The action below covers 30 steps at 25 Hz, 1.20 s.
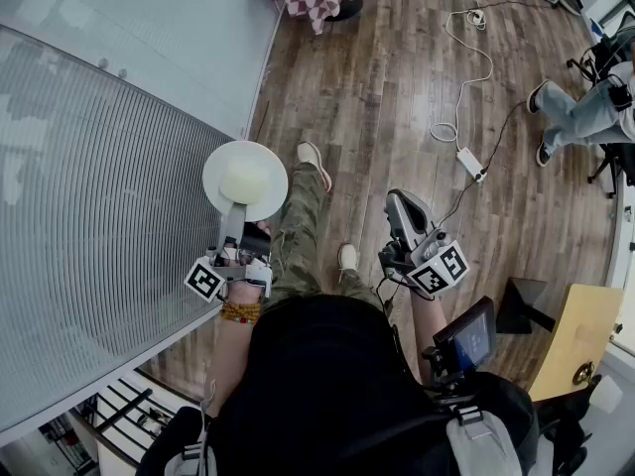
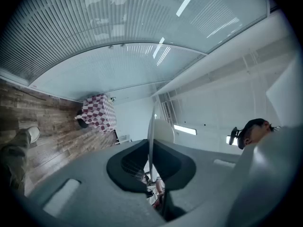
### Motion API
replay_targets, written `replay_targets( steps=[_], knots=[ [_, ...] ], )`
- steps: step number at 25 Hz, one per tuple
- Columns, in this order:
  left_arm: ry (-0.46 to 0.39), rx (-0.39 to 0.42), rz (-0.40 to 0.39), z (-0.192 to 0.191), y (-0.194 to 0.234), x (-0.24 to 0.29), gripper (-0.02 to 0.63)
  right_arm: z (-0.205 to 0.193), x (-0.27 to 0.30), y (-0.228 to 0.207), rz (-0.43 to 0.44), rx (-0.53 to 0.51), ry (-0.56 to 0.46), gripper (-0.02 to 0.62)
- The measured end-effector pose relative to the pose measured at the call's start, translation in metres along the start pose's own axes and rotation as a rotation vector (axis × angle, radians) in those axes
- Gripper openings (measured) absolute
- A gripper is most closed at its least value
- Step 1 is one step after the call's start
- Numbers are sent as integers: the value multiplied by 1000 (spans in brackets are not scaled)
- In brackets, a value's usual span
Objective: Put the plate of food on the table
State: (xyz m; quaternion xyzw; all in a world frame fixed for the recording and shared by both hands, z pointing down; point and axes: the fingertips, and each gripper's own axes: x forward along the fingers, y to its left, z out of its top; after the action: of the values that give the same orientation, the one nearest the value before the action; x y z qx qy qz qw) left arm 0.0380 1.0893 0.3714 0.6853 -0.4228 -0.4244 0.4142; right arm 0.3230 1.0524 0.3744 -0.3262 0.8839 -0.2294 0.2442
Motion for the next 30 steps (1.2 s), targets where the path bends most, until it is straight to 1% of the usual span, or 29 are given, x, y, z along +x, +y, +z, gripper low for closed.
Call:
replay_targets(
  steps=[4,6,10,14,17,19,24,30],
  knots=[
    [-3,-36,-1,20,28,49,21,8,35,-23,-37,2,4,12],
    [14,-56,1,24,50,82,21,14,57,-39,-40,3,12,29],
    [57,-134,3,31,99,158,21,29,107,-78,-82,-16,32,29],
    [67,-169,5,42,125,216,21,28,162,-107,-57,-5,95,29],
    [56,-208,2,54,141,244,21,27,201,-125,-45,-14,123,29],
    [51,-221,21,67,154,258,21,23,229,-134,-40,5,132,29],
    [0,-271,34,93,181,292,21,19,287,-148,-9,14,216,29],
    [-30,-316,69,130,227,328,21,19,349,-172,-19,23,220,29]
  ],
)
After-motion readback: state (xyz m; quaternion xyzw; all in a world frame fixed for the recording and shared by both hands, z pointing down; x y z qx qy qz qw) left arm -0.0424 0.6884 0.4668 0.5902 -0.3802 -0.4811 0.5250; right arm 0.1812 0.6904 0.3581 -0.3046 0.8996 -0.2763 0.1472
